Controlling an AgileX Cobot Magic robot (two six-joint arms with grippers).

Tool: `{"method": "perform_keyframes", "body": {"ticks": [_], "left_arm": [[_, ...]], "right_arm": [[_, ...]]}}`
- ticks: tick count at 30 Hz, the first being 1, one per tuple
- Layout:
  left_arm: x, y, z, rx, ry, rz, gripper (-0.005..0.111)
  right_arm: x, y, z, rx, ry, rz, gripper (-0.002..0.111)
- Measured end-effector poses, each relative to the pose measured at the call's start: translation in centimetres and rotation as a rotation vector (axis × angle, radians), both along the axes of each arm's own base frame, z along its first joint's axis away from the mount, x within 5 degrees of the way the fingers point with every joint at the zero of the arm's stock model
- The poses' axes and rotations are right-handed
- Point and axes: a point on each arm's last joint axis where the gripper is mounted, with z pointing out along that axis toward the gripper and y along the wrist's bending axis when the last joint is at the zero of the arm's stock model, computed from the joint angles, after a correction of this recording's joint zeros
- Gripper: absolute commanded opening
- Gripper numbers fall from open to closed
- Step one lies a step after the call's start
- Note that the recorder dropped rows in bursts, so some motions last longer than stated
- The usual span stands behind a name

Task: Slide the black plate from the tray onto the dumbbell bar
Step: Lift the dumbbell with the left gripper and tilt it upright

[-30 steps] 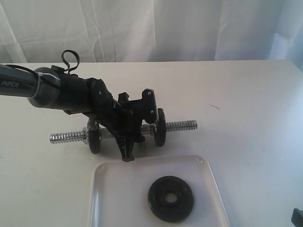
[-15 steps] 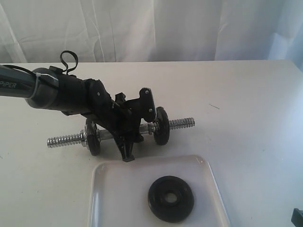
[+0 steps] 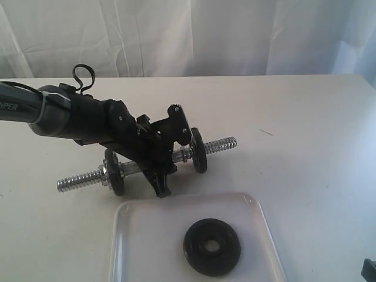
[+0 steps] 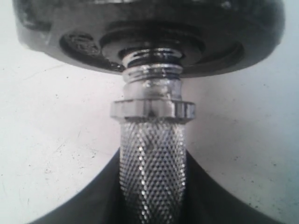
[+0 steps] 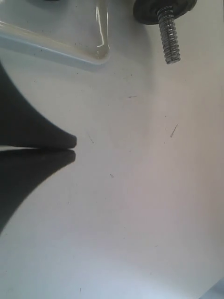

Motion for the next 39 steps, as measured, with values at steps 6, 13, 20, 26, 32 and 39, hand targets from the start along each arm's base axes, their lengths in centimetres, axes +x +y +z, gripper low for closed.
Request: {"method": "perform_keyframes", "body": {"ticks": [6,13,20,26,32,39], "left_arm": [[-0.2,0.1,0.9,-0.022,-0.005,0.018,0.0],[-0.5,0.4,3.7,-0.063,-0.058,0.021,0.0],[-0.8,0.5,5.1,-0.085,-0.081,0.019,0.0],[-1.9,1.4,5.3,-0.088,-0.078,0.029,0.0],[-3.6,2.9,5.4,-0.093,-0.087,0.062,0.0],[-5.8,4.5,6.3,-0.121,-0.081,0.092,0.0]], "right_arm": [[0.0,0.0,0.0,0.0,0.0,0.0,0.0],[0.0,0.0,0.0,0.0,0.0,0.0,0.0],[0.0,0.0,0.0,0.007,0.001,-0.003,0.0],[0.0,0.0,0.0,0.014,0.002,-0.006,0.0],[0.0,0.0,0.0,0.016,0.002,-0.007,0.0],[0.0,0.0,0.0,0.016,0.002,-0.007,0.0]]}}
